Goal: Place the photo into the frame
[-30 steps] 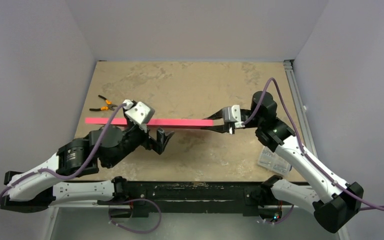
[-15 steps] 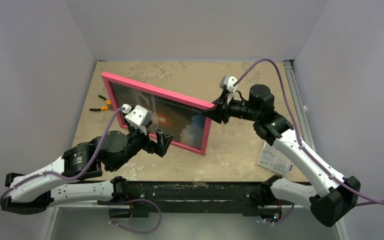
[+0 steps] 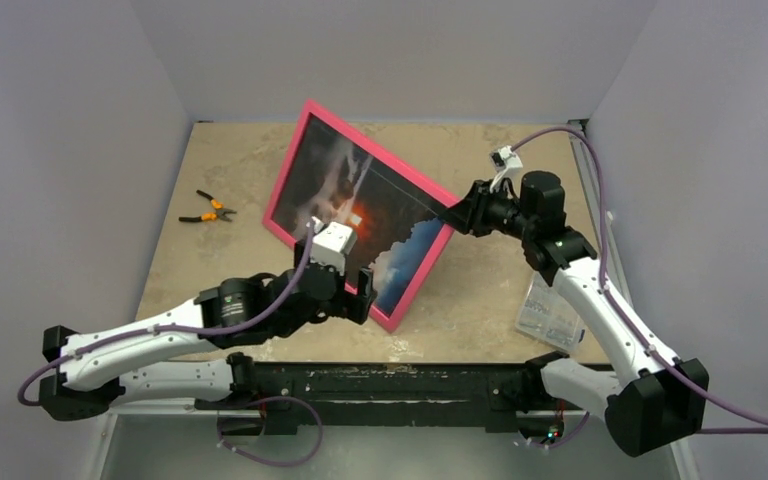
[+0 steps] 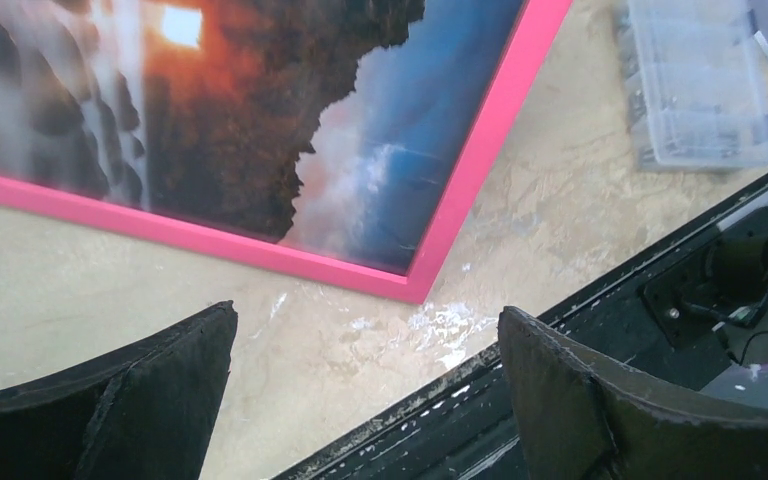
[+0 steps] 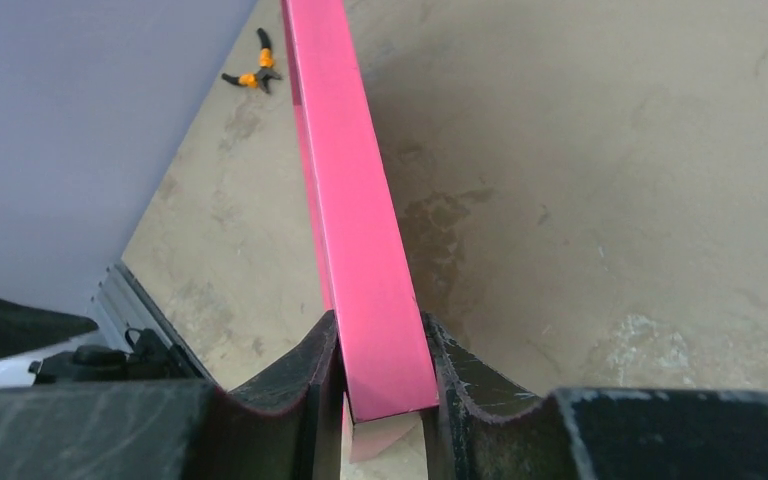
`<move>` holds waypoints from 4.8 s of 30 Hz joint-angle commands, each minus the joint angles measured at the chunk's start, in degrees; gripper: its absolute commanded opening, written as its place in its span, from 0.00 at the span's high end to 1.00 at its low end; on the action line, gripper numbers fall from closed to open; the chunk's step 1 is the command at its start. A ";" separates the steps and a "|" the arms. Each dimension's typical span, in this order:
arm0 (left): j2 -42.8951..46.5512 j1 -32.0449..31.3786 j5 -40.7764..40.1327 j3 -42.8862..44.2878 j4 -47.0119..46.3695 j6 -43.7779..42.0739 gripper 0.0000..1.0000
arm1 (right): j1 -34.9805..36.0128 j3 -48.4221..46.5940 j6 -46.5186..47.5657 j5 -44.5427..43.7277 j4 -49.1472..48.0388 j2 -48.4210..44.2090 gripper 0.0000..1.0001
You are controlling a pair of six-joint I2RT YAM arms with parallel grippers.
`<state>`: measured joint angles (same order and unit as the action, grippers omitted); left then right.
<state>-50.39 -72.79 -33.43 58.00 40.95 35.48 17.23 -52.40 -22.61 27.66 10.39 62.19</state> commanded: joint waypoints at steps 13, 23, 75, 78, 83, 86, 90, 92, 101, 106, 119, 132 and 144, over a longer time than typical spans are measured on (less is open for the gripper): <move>-23.04 8.28 20.88 -2.03 -12.49 7.03 0.00 | -9.46 8.75 0.21 -18.94 -2.96 12.27 0.78; -30.69 11.58 22.31 -3.60 -15.16 7.23 0.00 | -11.21 9.45 0.80 -19.61 -5.05 20.75 0.44; -9.24 24.95 17.65 -6.93 -1.25 -2.24 0.01 | 8.40 -3.11 -7.93 -38.36 15.81 39.22 0.90; -8.23 25.62 17.48 -7.96 -1.31 -2.37 0.01 | 8.34 -5.75 -4.59 -41.16 17.98 39.48 0.98; -7.53 28.60 20.11 -9.52 -2.59 -2.80 0.01 | 8.18 -11.21 2.02 -47.53 20.73 40.55 1.00; -7.75 31.48 23.00 -10.93 -4.27 -2.95 0.00 | 6.72 -14.36 3.34 -49.58 21.14 41.25 1.00; -9.10 38.15 27.96 -14.15 -6.12 -2.39 0.00 | 3.82 -20.06 4.49 -48.43 23.22 42.03 0.78; -9.98 42.61 30.46 -15.67 -6.54 -1.69 0.00 | 2.65 -22.18 4.96 -46.66 24.46 41.67 0.52; -13.97 59.39 33.01 -16.79 -5.40 1.23 0.00 | 1.99 -14.56 1.16 -31.86 24.00 32.42 0.19; -19.24 64.32 35.48 -16.91 -7.27 1.43 0.00 | 2.00 -5.31 -2.28 -21.60 20.04 28.14 0.19; -24.17 62.37 47.04 -22.80 -17.11 3.97 0.03 | 1.96 -9.49 -4.61 -14.65 16.32 36.78 0.19; -17.58 31.50 43.61 -29.41 -28.60 26.62 0.06 | 1.88 -38.30 1.08 -18.41 24.05 53.74 0.19; -31.17 14.61 38.50 -15.38 -28.85 28.85 0.01 | 0.15 -42.96 2.08 -26.04 27.12 48.79 0.03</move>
<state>-81.32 -57.84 5.87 41.52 20.05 62.50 15.44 -97.47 -17.69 -1.13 30.96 119.42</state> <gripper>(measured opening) 0.977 0.930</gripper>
